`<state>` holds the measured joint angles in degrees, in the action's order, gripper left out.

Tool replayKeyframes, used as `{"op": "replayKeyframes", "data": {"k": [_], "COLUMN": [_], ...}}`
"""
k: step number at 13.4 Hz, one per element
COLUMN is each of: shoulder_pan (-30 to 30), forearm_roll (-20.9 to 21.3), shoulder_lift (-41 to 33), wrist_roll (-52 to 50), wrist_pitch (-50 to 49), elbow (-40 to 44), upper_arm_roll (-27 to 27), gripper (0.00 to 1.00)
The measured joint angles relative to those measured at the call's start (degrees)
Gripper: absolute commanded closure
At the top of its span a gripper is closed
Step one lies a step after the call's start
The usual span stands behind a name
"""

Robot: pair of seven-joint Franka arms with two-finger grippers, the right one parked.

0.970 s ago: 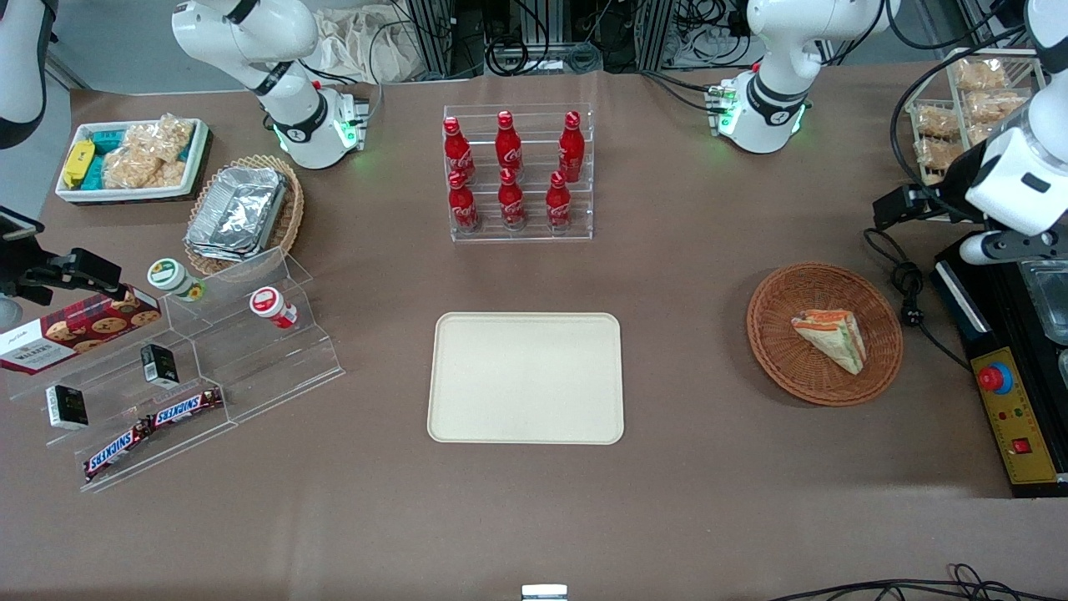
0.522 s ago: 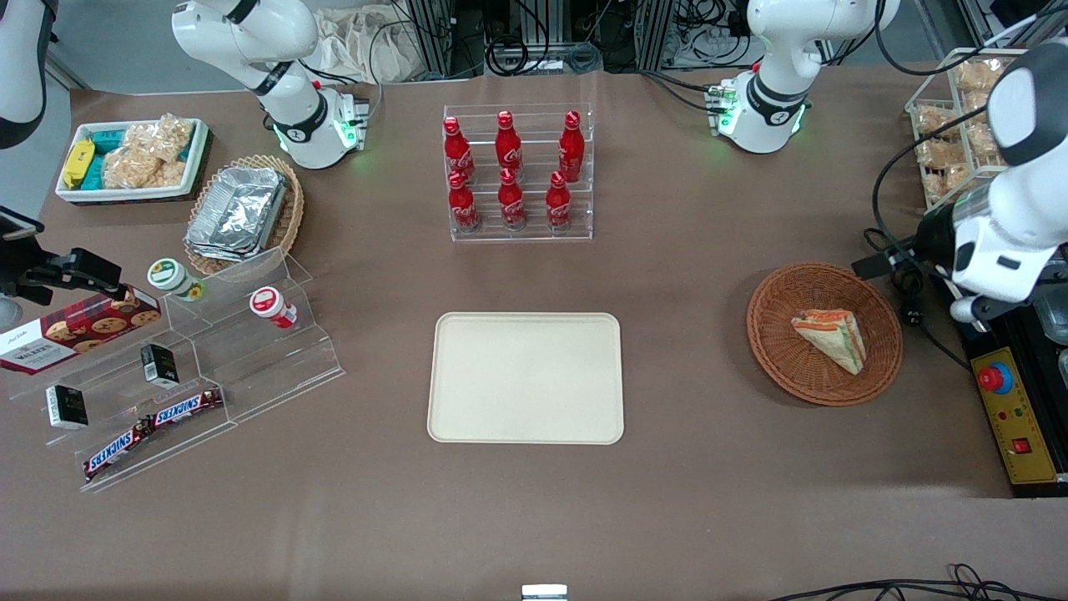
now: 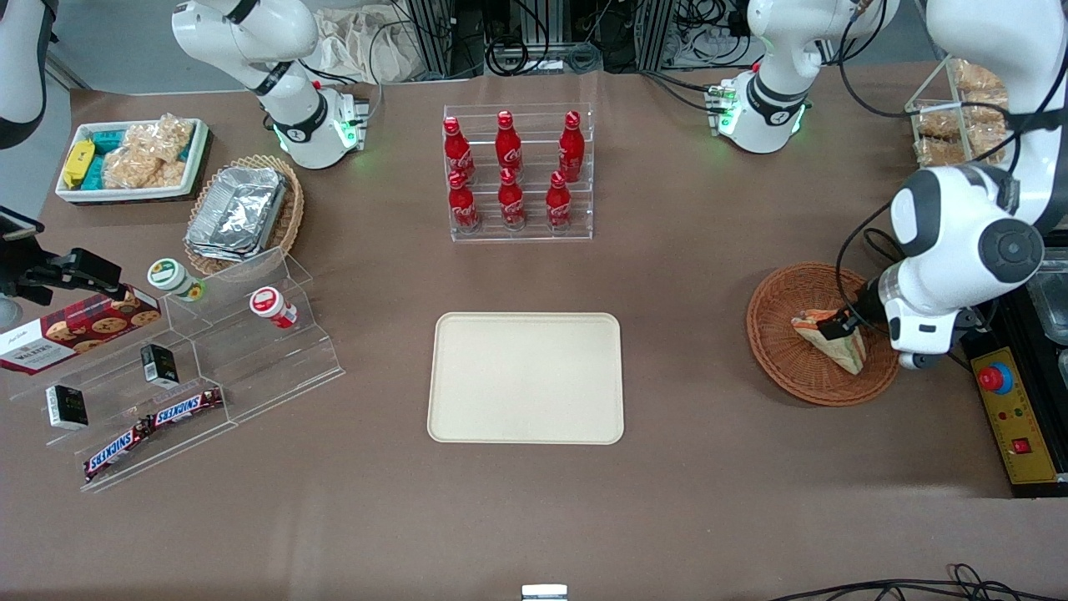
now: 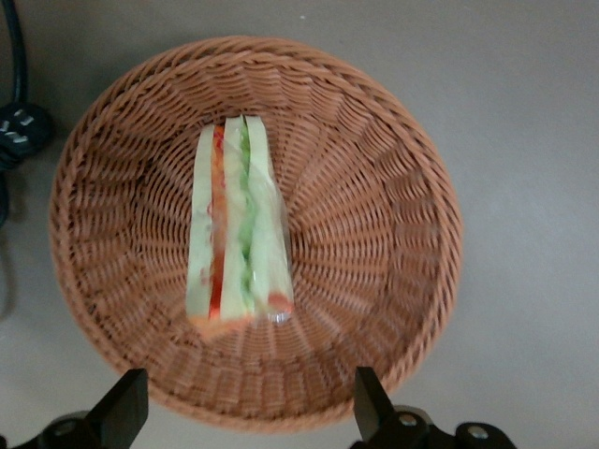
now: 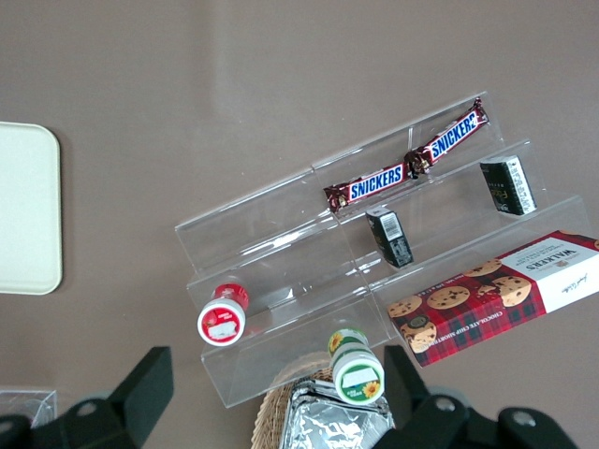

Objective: Place sandwich from basket to tray
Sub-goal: 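Close the left gripper on the wrapped sandwich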

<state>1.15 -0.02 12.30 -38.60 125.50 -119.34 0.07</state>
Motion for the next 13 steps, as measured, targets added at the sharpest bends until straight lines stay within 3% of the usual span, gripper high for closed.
{"op": "replayKeyframes", "data": {"k": [5,6,8,10,11,13], "shoulder_pan": [0.3,0.3,0.4,0.4,0.4,0.3], "forearm_roll": [1.1,1.1,1.1,1.1,1.1,1.5], "shoulder_lift": [4.8,5.6,7.3,8.4,8.8,9.4], "wrist_roll": [-4.6,-5.3,-6.3,-7.4,-7.7,-7.9], "wrist_pitch": [4.2,5.2,6.4,7.8,8.1,8.6], "elbow": [0.0,-0.1,-0.1,-0.1,-0.2,-0.1], "upper_arm_roll": [1.7,1.9,1.9,1.9,1.8,1.8], "gripper": [0.01,0.09,0.44,0.89,1.0,1.0]}}
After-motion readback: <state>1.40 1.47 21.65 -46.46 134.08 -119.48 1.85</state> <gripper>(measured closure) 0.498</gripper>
